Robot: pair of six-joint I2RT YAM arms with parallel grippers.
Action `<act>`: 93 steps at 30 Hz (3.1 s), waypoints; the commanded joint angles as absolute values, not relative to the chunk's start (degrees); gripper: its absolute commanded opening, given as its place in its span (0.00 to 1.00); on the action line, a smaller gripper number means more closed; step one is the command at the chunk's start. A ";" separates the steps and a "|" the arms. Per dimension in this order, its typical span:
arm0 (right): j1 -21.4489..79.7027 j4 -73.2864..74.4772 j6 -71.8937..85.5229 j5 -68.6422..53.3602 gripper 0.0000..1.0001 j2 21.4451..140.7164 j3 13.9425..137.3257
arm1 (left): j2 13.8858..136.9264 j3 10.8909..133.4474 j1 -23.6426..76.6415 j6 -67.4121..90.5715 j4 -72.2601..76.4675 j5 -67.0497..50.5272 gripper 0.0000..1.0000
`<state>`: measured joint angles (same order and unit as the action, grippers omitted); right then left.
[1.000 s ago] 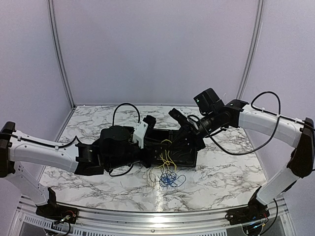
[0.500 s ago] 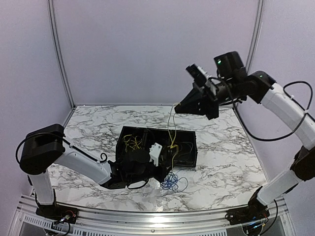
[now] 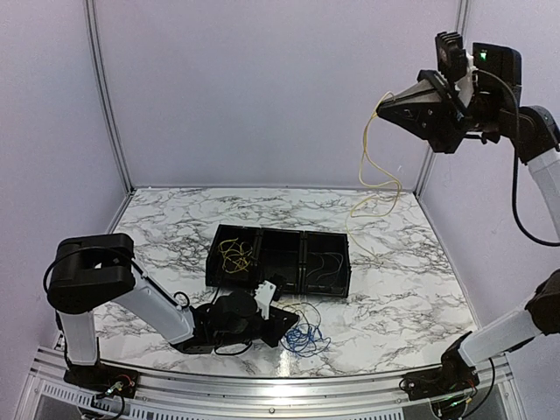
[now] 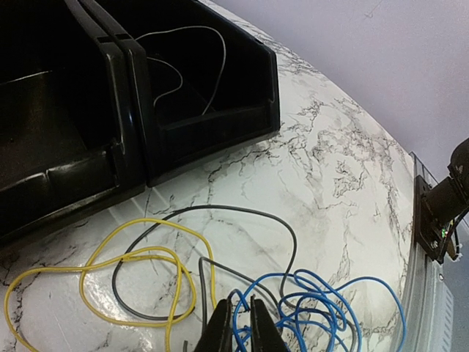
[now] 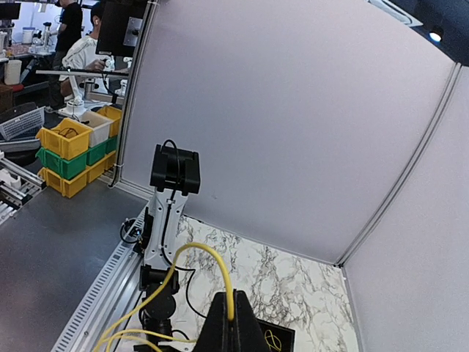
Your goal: Untangle the cables
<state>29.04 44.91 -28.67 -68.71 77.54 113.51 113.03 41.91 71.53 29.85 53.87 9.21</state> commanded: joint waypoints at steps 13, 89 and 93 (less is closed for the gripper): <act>27.91 31.20 -28.32 -57.38 0.00 66.72 78.76 | 95.78 33.38 72.60 28.59 57.57 13.64 0.29; 28.04 3.73 -30.31 -19.90 0.22 60.10 39.67 | 71.39 59.05 68.38 10.16 -1.85 27.59 0.00; 28.04 4.11 -31.44 -18.99 0.24 60.50 39.51 | 70.77 61.24 67.80 7.16 -6.27 31.54 0.00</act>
<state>28.16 4.36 -29.91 -18.65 60.16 39.44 72.77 58.37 68.58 11.00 1.58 25.65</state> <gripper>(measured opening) 0.234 0.016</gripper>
